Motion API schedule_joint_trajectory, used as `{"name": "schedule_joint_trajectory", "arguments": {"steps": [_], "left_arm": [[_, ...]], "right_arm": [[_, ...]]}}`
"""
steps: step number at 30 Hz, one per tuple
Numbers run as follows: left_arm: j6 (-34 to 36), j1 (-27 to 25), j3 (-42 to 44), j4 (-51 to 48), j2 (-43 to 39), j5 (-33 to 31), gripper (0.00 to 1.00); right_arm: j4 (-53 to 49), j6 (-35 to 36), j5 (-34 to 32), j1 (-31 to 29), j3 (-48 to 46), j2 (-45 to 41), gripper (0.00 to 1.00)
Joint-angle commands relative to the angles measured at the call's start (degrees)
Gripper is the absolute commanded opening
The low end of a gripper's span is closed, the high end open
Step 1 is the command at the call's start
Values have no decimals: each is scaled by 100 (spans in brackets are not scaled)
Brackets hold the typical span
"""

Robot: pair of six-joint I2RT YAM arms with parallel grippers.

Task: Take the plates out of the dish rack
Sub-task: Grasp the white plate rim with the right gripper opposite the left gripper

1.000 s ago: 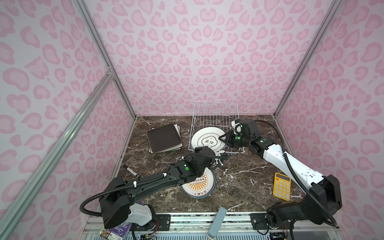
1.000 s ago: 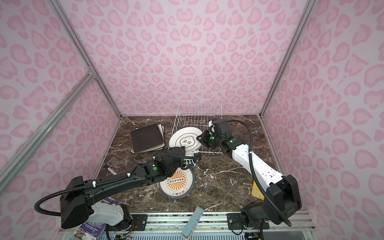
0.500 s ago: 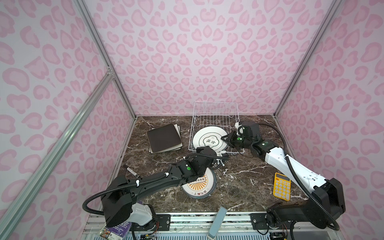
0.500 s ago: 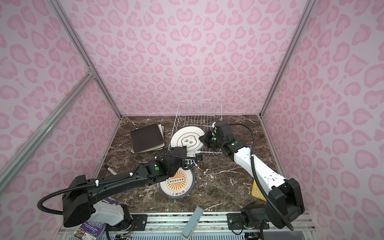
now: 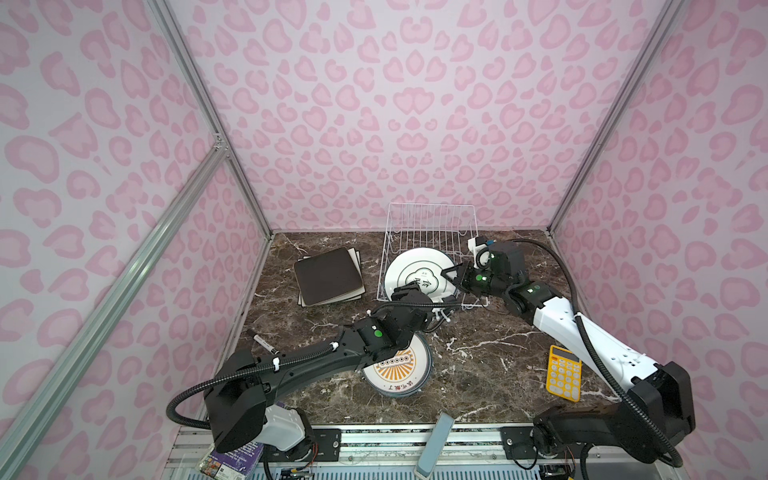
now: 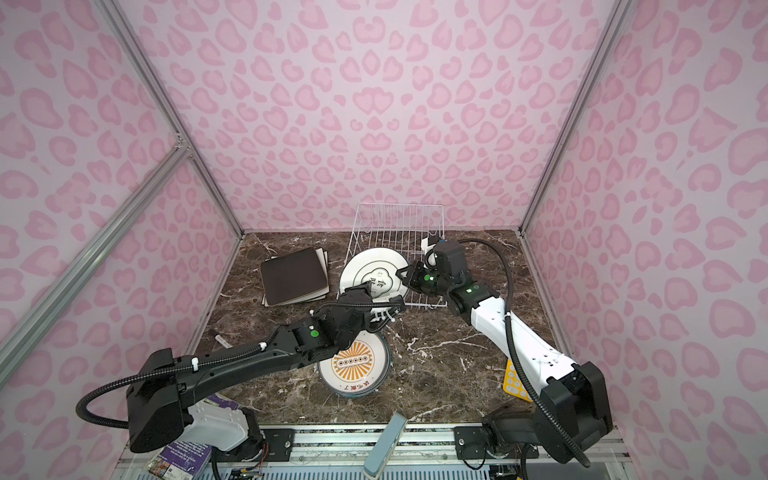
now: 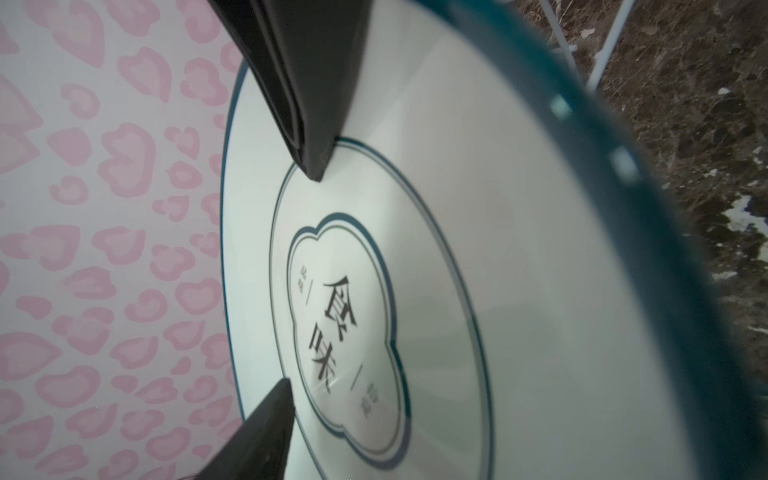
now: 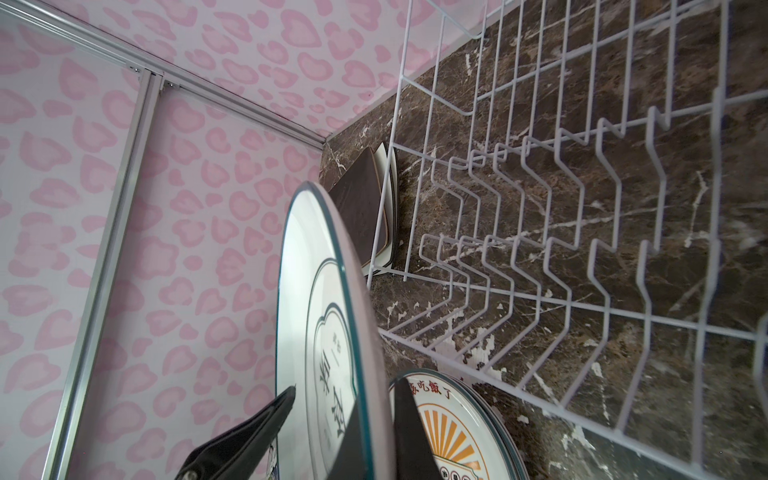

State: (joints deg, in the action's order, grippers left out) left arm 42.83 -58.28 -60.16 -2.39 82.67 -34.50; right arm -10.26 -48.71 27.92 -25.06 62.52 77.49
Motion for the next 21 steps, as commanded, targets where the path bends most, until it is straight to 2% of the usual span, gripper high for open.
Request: {"name": "schedule_joint_trajectory", "arguments": {"steps": [1, 8, 14, 17, 21], "left_arm": [[-620, 10, -180, 83, -144, 158, 67], [-1153, 10, -120, -200, -407, 434, 72], [-1454, 18, 26, -115, -828, 585, 75], [-2065, 156, -112, -238, -1017, 771, 75], [-3338, 676, -381, -389, -1307, 1648, 75]], "right_arm": [[338, 51, 85, 57, -4, -37, 0], [1155, -491, -89, 327, -213, -101, 0], [1292, -517, -390, 488, -283, -190, 0], [1316, -530, -439, 553, -366, -254, 0], [1291, -457, -531, 583, -460, -383, 0]]}}
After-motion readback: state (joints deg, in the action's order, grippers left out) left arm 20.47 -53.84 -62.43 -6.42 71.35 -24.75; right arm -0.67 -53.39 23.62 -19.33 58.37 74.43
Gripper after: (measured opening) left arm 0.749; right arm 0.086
